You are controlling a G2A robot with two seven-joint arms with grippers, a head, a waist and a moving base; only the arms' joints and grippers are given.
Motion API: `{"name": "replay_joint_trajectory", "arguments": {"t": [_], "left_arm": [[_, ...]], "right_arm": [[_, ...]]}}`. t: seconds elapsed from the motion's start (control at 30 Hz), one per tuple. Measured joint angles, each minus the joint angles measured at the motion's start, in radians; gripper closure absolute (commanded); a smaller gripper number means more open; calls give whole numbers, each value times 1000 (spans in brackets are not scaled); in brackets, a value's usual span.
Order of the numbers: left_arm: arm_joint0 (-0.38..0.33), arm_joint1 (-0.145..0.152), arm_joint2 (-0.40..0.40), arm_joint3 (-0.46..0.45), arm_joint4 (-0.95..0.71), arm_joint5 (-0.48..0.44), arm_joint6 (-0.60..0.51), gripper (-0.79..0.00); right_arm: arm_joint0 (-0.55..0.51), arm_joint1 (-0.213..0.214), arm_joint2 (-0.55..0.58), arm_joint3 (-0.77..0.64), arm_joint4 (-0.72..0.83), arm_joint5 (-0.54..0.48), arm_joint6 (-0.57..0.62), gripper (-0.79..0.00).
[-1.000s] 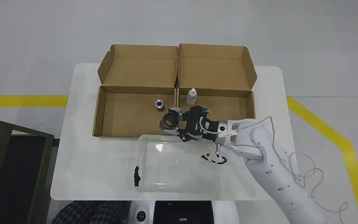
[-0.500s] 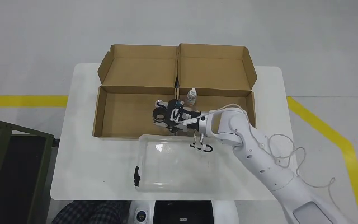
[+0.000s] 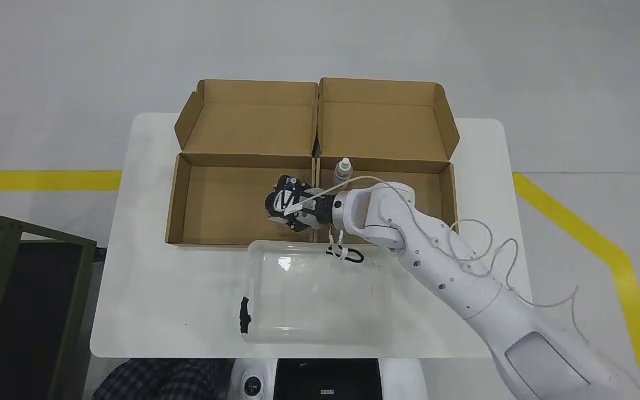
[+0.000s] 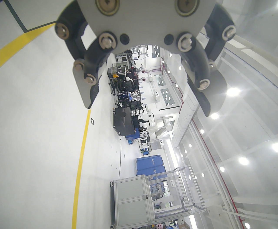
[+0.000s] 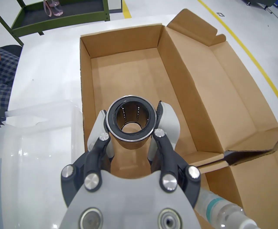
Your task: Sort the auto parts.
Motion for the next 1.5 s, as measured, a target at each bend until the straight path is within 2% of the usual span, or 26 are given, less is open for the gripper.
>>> {"name": "replay_joint_trajectory", "arguments": {"t": [0.27,0.47,0.87,1.13,1.5], "left_arm": [[0,0,0,0,0,0,0,-785],[0,0,0,0,0,0,0,-785],[0,0,0,0,0,0,0,-785],[0,0,0,0,0,0,0,-785],[0,0,0,0,0,0,0,-785]], "right_arm": [[28,-29,-35,84,-3,9,-1,0],[38,-41,-41,117,-10,7,0,-169],[43,-53,-37,143,-31,-24,4,-320],[39,-55,-20,144,-40,-34,13,-372],[22,-51,16,104,-46,-44,16,-382]]}}
